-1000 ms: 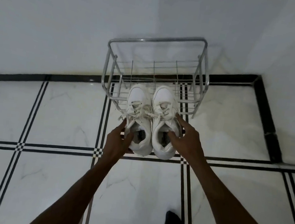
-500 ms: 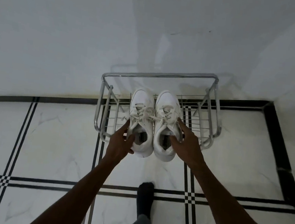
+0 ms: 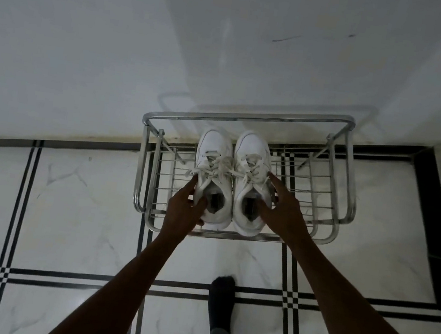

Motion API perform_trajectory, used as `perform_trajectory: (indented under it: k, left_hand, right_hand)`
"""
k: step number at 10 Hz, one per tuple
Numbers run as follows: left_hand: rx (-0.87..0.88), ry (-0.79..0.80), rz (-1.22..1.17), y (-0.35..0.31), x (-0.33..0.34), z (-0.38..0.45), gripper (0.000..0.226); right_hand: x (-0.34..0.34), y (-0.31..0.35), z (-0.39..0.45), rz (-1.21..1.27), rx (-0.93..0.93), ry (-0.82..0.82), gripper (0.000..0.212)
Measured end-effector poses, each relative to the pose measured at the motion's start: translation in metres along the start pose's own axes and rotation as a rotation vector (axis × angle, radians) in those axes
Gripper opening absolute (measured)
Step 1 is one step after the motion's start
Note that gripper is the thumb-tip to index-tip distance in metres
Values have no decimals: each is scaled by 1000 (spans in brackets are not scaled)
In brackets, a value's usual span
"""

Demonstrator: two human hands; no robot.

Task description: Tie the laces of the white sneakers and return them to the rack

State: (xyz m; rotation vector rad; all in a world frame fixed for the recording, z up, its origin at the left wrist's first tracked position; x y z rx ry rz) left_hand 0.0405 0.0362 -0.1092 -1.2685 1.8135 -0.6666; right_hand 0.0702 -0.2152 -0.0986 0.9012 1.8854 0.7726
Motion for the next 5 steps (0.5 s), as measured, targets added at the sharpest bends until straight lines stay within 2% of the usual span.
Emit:
perform_trajectory:
  k: [1, 3, 4, 5]
  left_hand:
    - [-23, -6, 81, -8, -3, -1, 71]
    - [97, -138, 299, -62, -22, -30, 58]
    - [235, -169, 332, -112, -32, -57, 52]
    - [332, -208, 429, -171, -47, -96, 58]
  right_hand:
    - [-3, 6, 0, -40, 37, 42, 74]
    - [-31, 47, -14, -245, -15, -21, 77]
    - [-60, 99, -35, -281, -126, -110, 67]
    - [-91, 160, -67, -311, -243, -196, 63]
Point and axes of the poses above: each hand's wrist, its own z-axis towards the middle knuckle, its own x-axis out of the palm, y = z × x, the point moved 7 cm from there along z, towards the middle knuckle, and after that the axes turned 9 degrees about y, right-handed, at the moved point
